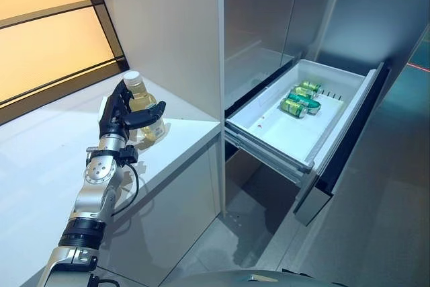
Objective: Put drinks into fridge and close the fridge
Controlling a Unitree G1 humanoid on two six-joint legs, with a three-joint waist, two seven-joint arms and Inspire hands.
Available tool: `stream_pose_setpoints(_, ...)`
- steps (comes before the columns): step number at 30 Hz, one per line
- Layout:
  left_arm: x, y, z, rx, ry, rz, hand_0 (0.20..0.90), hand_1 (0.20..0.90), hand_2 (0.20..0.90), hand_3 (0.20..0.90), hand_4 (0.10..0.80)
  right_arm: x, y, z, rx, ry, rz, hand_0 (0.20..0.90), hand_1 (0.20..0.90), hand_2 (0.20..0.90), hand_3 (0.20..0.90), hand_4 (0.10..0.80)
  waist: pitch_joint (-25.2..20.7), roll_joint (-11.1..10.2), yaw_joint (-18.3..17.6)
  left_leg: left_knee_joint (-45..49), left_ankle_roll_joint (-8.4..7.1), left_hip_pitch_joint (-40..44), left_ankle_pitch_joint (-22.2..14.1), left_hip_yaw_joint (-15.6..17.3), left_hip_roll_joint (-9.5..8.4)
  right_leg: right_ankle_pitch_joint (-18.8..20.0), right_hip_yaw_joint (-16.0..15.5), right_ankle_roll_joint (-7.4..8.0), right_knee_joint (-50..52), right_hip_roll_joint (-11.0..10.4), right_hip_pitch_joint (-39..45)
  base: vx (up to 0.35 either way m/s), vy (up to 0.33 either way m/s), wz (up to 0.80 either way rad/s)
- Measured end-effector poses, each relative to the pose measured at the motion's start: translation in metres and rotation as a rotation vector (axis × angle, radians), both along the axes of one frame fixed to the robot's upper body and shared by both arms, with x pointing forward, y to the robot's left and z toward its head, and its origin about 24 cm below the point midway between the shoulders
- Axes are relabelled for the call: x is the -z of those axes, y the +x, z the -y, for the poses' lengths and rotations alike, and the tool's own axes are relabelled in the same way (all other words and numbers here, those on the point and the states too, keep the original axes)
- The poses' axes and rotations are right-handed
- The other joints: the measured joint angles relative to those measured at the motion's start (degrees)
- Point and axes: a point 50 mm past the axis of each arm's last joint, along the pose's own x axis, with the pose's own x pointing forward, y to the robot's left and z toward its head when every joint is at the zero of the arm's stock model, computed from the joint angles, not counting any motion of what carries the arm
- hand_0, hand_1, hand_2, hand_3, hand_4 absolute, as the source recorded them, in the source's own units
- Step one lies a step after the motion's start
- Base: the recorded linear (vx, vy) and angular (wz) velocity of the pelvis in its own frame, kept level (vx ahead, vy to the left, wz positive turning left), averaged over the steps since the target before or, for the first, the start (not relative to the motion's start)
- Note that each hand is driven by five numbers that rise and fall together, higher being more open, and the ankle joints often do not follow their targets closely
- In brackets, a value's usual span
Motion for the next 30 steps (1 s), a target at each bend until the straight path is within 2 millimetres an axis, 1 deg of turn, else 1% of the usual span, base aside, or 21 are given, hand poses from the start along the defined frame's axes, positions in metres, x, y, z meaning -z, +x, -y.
stream_pose_setpoints(4,0.0,0.0,0.0,0.0,-0.014,0.001,0.531,0.531,0.531,0.469,0.369,0.0,0.0,0.0,-0.001,0.0,0.0,0.9,0.9,0.9,0.9,0.8,0.0,0.0,-0.01,0.01,-0.01,0.21,0.0,0.14,0.04,0.01,0.15,-0.01,0.0,0.05,0.01,0.0,0.0,0.0)
stream_pose_setpoints(5,0.0,0.0,0.0,0.002,-0.014,0.001,0.436,0.436,0.436,0.359,0.259,0.0,0.0,0.0,-0.001,0.0,0.0,0.9,0.9,0.9,0.9,0.8,0.0,0.0,0.0,0.01,-0.01,0.25,0.0,0.15,0.05,0.01,0.17,-0.01,0.0,0.05,0.03,0.0,0.0,0.0)
stream_pose_setpoints(6,0.001,0.0,0.0,0.001,-0.013,-0.003,0.404,0.404,0.404,0.321,0.221,0.0,0.0,0.0,-0.001,0.0,0.0,0.9,0.9,0.9,0.9,0.8,0.0,0.0,-0.01,0.0,-0.01,0.31,-0.01,0.19,0.06,0.01,0.23,-0.01,0.0,0.06,0.06,0.0,0.0,0.0)
stream_pose_setpoints(7,0.002,0.0,-0.001,-0.004,-0.014,-0.005,0.3,0.3,0.3,0.2,0.1,0.0,0.0,0.0,-0.001,0.0,-0.001,0.9,0.9,0.9,0.9,0.8,-0.01,0.02,0.0,0.0,-0.04,0.35,-0.03,0.23,0.07,0.01,0.29,-0.01,0.0,0.08,0.09,0.0,0.0,0.0)
stream_pose_setpoints(19,0.004,0.003,-0.001,-0.015,-0.02,-0.007,0.3,0.3,0.3,0.2,0.1,0.0,0.0,0.0,-0.005,0.0,-0.002,0.9,0.9,0.9,0.9,0.8,-0.1,0.06,-0.06,0.01,-0.13,0.54,-0.1,0.79,0.27,0.05,0.84,-0.07,0.0,0.29,0.03,0.002,-0.003,-0.01)
stream_pose_setpoints(21,0.004,0.003,-0.001,-0.005,-0.049,-0.006,0.3,0.3,0.3,0.2,0.1,0.0,0.0,0.0,-0.006,0.0,-0.001,0.9,0.9,0.9,0.9,0.8,-0.1,0.06,-0.07,0.01,-0.13,0.54,-0.1,0.82,0.28,0.05,0.87,-0.08,0.0,0.3,0.01,0.0,0.0,0.0)
stream_pose_setpoints(24,0.007,0.003,0.003,0.041,-0.189,0.001,0.3,0.3,0.3,0.2,0.1,0.0,0.001,0.0,-0.02,-0.003,0.008,0.9,0.9,0.9,0.9,0.8,-0.07,0.02,0.16,0.01,-0.13,0.52,-0.1,0.81,0.27,0.05,0.87,-0.08,0.0,0.3,-0.01,0.0,0.0,0.0)
stream_pose_setpoints(25,0.009,0.003,0.006,0.064,-0.251,0.006,0.3,0.3,0.3,0.2,0.1,0.0,0.002,-0.001,-0.044,-0.007,0.02,0.9,0.9,0.9,0.9,0.8,-0.04,-0.02,0.22,0.05,-0.13,0.48,-0.1,0.81,0.29,0.05,0.87,-0.08,0.0,0.3,-0.04,0.0,0.0,0.0)
stream_pose_setpoints(26,0.011,0.003,0.012,0.089,-0.338,0.017,0.3,0.3,0.3,0.2,0.1,-0.002,0.006,-0.003,-0.107,-0.017,0.044,0.9,0.9,0.9,0.9,0.8,0.01,-0.05,0.3,0.03,-0.12,0.4,-0.1,0.79,0.28,0.05,0.86,-0.08,0.0,0.29,-0.1,-0.048,-0.017,0.0)
stream_pose_setpoints(27,0.013,0.003,0.018,0.127,-0.442,0.031,0.3,0.3,0.3,0.2,0.1,-0.004,0.014,-0.006,-0.19,-0.025,0.088,0.9,0.9,0.9,0.9,0.8,0.16,-0.16,0.32,0.03,-0.12,0.37,-0.1,0.78,0.28,0.06,0.85,-0.08,0.0,0.29,-0.14,-0.064,-0.019,0.0)
stream_pose_setpoints(29,0.014,0.0,0.031,0.204,-0.606,0.065,0.3,0.3,0.3,0.2,0.1,-0.014,0.036,-0.019,-0.345,-0.021,0.217,0.9,0.9,0.9,0.9,0.8,0.6,-0.56,0.05,0.06,-0.12,0.33,-0.09,0.78,0.35,0.06,0.85,-0.09,0.0,0.34,-0.21,-0.068,-0.02,-0.01)
stream_pose_setpoints(30,0.014,-0.001,0.034,0.226,-0.638,0.074,0.3,0.3,0.3,0.2,0.1,-0.017,0.041,-0.024,-0.372,-0.016,0.251,0.9,0.9,0.9,0.9,0.8,0.67,-0.63,-0.03,0.05,-0.13,0.29,-0.09,0.79,0.36,0.06,0.86,-0.09,0.0,0.35,-0.27,-0.081,-0.027,-0.02)
